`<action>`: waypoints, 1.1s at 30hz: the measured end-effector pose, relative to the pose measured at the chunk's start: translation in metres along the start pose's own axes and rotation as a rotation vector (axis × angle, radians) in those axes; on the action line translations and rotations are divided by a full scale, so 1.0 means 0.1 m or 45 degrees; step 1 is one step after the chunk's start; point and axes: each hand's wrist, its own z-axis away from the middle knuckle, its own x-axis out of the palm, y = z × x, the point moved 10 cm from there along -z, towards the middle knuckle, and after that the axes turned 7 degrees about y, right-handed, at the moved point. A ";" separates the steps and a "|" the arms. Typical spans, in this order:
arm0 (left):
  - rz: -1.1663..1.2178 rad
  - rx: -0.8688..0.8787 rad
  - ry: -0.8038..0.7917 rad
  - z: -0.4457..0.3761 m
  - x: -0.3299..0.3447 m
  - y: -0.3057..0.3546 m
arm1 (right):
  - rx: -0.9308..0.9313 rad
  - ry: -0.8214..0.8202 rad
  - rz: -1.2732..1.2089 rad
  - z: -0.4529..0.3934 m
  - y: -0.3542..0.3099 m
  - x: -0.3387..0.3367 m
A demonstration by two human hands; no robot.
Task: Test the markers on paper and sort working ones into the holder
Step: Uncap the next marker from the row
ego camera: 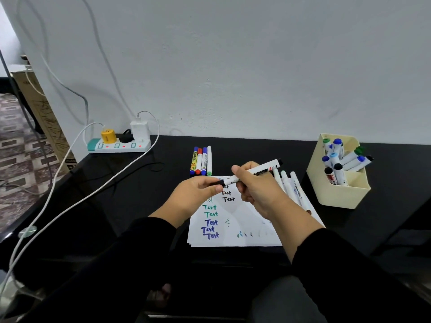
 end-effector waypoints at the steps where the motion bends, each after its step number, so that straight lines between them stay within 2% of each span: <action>1: -0.026 -0.015 0.024 -0.06 -0.01 -0.07 | -0.045 0.050 0.061 -0.01 -0.03 -0.05; 3: -0.233 -0.064 0.106 -0.18 -0.06 -0.23 | -0.121 0.245 0.165 -0.03 -0.12 -0.26; 5: -0.642 -0.112 0.151 -0.24 -0.10 -0.43 | -0.173 0.459 0.192 -0.05 -0.16 -0.51; 7: -0.988 -0.149 0.128 -0.25 -0.09 -0.64 | -0.188 0.628 0.218 -0.09 -0.13 -0.74; 10: -1.268 -0.105 0.096 -0.23 -0.03 -0.80 | -0.173 0.859 0.221 -0.11 -0.06 -1.02; 15: -1.315 -0.024 0.158 -0.21 -0.01 -0.81 | -0.136 1.163 0.262 0.00 -0.03 -1.32; 19: -1.329 -0.001 0.168 -0.21 -0.01 -0.82 | -0.120 1.287 0.259 0.03 -0.06 -1.45; 27: -1.347 -0.008 0.150 -0.21 -0.02 -0.80 | 0.004 1.335 0.347 -0.09 -0.15 -1.65; 33: -1.350 -0.001 0.153 -0.20 -0.01 -0.79 | 0.029 1.262 0.698 -0.19 -0.24 -1.78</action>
